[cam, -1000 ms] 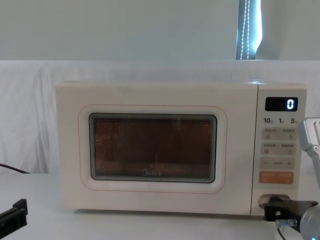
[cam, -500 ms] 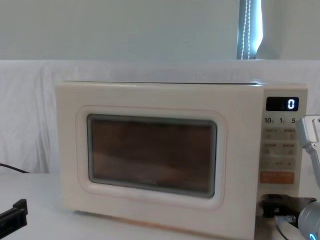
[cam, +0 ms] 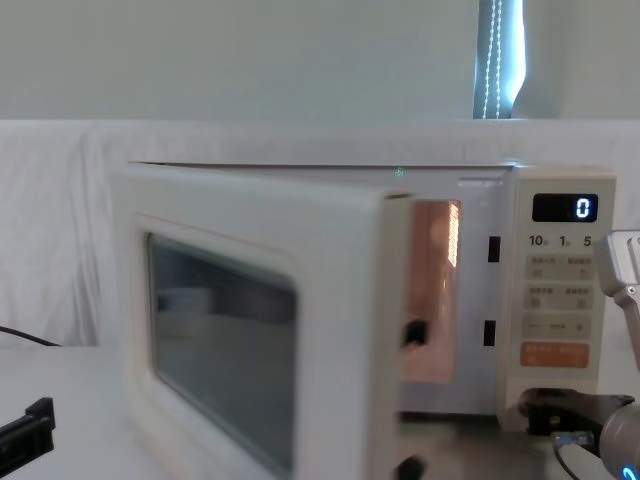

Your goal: Press the button to open the microwave door with one hand; close the microwave door with the other hand.

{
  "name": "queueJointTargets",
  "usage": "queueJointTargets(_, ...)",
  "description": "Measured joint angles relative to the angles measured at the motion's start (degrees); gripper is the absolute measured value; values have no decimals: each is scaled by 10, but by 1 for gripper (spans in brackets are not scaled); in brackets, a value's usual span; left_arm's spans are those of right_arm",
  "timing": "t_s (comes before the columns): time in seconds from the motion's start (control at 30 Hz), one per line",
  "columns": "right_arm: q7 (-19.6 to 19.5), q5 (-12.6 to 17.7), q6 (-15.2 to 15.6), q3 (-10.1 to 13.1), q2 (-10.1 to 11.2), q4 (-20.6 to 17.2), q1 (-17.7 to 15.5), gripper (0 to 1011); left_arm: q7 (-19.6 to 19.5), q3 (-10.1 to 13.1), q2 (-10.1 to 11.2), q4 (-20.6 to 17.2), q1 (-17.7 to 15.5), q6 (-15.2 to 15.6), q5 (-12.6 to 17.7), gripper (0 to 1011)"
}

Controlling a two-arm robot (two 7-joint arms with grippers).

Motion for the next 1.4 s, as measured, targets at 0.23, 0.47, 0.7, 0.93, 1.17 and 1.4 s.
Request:
queueJointTargets(0.23, 15, 3, 11, -4, 7, -28, -15, 0, 0, 0, 0, 0, 0, 0, 0, 1001)
queueJointTargets(0.47, 28, 6, 26, -12, 13, -64, -35, 0, 0, 0, 0, 0, 0, 0, 0, 1001)
queueJointTargets(0.7, 38, 6, 39, -22, 20, -100, -57, 0, 0, 0, 0, 0, 0, 0, 0, 1001)
queueJointTargets(0.93, 45, 6, 52, -31, 28, -144, -86, 0, 0, 0, 0, 0, 0, 0, 0, 1001)
queueJointTargets(1.17, 50, 8, 64, -37, 38, -209, -127, 0, 0, 0, 0, 0, 0, 0, 0, 1001)
queueJointTargets(1.4, 54, 13, 72, -38, 51, -280, -181, 0, 0, 0, 0, 0, 0, 0, 0, 1001)
